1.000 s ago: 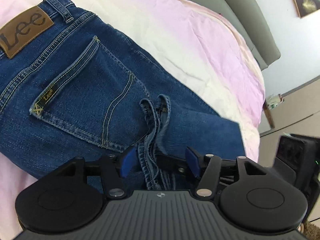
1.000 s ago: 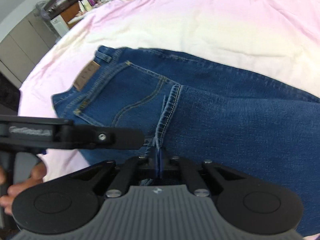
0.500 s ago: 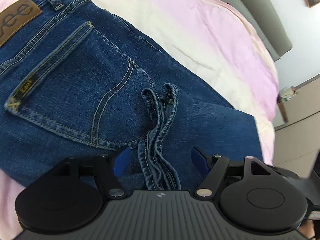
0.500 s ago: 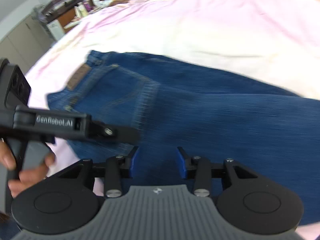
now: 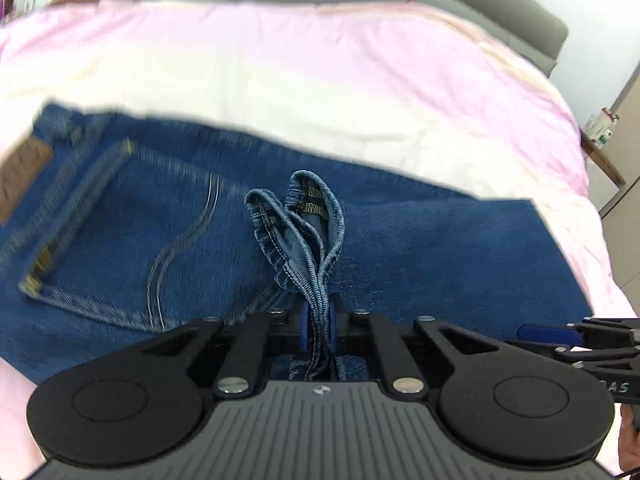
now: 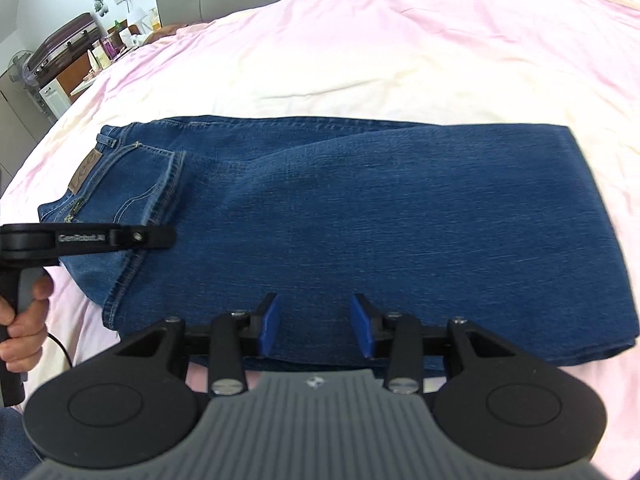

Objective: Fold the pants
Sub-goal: 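Grasp the belt loops with the left tool while the right tool smooths the folded jeans, then grasp the folded leg end with the right tool beside the left tool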

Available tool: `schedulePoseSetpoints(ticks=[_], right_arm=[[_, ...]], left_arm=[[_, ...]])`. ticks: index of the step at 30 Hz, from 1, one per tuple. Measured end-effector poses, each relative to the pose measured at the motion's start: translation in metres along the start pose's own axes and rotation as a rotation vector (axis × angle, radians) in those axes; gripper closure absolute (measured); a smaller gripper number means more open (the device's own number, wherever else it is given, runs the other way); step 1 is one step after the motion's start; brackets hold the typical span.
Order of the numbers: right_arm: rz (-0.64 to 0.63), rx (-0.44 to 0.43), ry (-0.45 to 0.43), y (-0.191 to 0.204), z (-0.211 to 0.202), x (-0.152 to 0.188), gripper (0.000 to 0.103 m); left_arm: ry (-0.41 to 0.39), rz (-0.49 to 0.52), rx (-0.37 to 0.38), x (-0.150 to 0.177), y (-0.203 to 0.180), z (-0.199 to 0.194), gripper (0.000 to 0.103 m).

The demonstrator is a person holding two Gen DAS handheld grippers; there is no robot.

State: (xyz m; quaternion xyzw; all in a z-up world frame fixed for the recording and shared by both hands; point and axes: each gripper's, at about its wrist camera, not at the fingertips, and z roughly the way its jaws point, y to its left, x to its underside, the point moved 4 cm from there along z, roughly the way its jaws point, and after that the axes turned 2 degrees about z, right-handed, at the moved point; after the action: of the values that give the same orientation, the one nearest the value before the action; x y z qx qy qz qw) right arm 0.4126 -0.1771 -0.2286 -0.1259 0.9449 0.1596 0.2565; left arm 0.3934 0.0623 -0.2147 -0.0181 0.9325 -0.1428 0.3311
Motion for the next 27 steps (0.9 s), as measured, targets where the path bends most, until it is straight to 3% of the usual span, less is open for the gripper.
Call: schedulePoseSetpoints(ticks=[7,13,17,22,27], right_arm=[[-0.036,-0.004,-0.031,-0.002,-0.031,-0.004,0.066],[-0.047,-0.056,-0.023,0.007,-0.045,-0.017,0.059],[-0.046,-0.088,-0.008,0.017,-0.037,-0.022,0.058],[-0.057,-0.101,0.017,0.03,-0.015,-0.023,0.058],[-0.08,-0.073,0.03,0.032,0.005,-0.026,0.058]], left_arm=[[-0.108,0.224,0.002,-0.049,-0.029,-0.084,0.094],[-0.076,0.32,-0.096,-0.09,0.006,-0.118,0.094],[-0.044,0.3,-0.203,-0.108,0.059,-0.117,0.094],[0.01,0.267,-0.221,-0.105,0.115,-0.082,0.093],[0.066,0.161,-0.235,-0.089,0.164,-0.037,0.093]])
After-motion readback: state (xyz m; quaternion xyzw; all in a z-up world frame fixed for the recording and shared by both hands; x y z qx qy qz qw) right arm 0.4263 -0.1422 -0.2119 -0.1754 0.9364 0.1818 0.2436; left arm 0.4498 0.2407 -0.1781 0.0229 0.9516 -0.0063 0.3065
